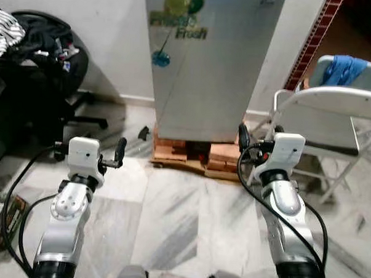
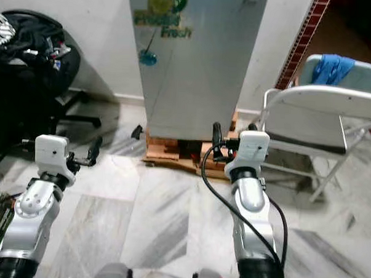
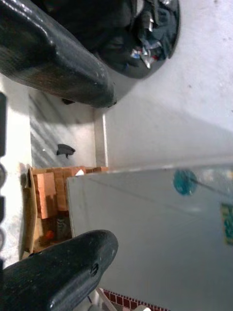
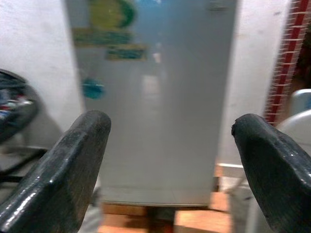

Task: Restocking fridge

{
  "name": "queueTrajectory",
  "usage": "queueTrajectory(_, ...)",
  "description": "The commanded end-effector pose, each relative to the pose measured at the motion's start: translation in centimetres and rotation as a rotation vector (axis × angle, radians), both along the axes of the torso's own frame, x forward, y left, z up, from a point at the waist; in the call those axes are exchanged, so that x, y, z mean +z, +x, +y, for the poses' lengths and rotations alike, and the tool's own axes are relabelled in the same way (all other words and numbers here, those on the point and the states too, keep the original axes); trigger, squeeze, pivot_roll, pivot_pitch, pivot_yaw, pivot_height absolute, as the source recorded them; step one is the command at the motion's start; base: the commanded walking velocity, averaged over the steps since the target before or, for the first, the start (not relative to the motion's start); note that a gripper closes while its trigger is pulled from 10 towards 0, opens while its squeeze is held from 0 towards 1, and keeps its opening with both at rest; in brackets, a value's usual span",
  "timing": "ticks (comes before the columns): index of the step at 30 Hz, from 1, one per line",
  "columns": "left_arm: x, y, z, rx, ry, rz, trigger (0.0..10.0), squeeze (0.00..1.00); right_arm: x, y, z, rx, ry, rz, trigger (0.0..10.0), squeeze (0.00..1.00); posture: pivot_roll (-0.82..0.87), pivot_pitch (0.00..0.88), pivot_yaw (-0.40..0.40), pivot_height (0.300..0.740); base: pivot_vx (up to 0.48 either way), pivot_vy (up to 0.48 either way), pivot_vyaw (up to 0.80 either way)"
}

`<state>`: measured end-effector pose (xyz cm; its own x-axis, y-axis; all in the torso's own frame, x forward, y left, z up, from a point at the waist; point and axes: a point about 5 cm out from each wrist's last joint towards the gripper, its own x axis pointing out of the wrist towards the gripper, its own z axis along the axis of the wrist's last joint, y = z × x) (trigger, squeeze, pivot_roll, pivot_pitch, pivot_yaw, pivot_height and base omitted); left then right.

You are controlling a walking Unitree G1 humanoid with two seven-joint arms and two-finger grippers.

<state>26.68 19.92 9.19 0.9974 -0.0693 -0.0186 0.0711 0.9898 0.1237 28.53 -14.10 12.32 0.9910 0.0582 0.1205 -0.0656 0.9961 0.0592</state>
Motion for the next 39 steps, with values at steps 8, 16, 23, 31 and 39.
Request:
queueTrajectory(8, -0.1, 0.0, 0.2, 0.012, 0.010, -0.005, 10.0, 0.00, 0.4, 0.6, 0.0, 0.031, -0.018, -0.005, 10.0, 0.00, -0.01, 0.043, -0.014, 0.740, 0.000, 0.480, -0.80)
queueTrajectory(16, 0.3, 0.7, 0.9, 0.020, 0.031, -0.011, 10.0, 0.00, 1.0, 1.2, 0.4, 0.029, -0.029, -0.025, 10.0, 0.00, 0.00, 0.063, 0.012, 0.740, 0.000, 0.480, -0.80)
queueTrajectory(23, 0.7, 0.8, 0.9, -0.016, 0.042, -0.027, 10.0, 0.00, 1.2, 1.0, 0.7, 0.033, -0.029, -0.040, 10.0, 0.00, 0.00, 0.078, 0.027, 0.740, 0.000, 0.480, -0.34)
queueTrajectory(31, 0.9, 1.0, 0.2, -0.036, 0.022, -0.039, 10.0, 0.00, 1.5, 1.2, 0.5, 0.020, -0.050, -0.050, 10.0, 0.00, -0.01, 0.096, 0.025, 0.740, 0.000, 0.447, -0.08)
queueTrajectory(39, 0.3, 0.3, 0.3, -0.039, 0.011, -0.018, 10.0, 0.00, 0.4, 0.8, 0.5, 0.013, -0.039, -0.018, 10.0, 0.00, 0.00, 0.089, 0.012, 0.740, 0.030, 0.422, -0.48)
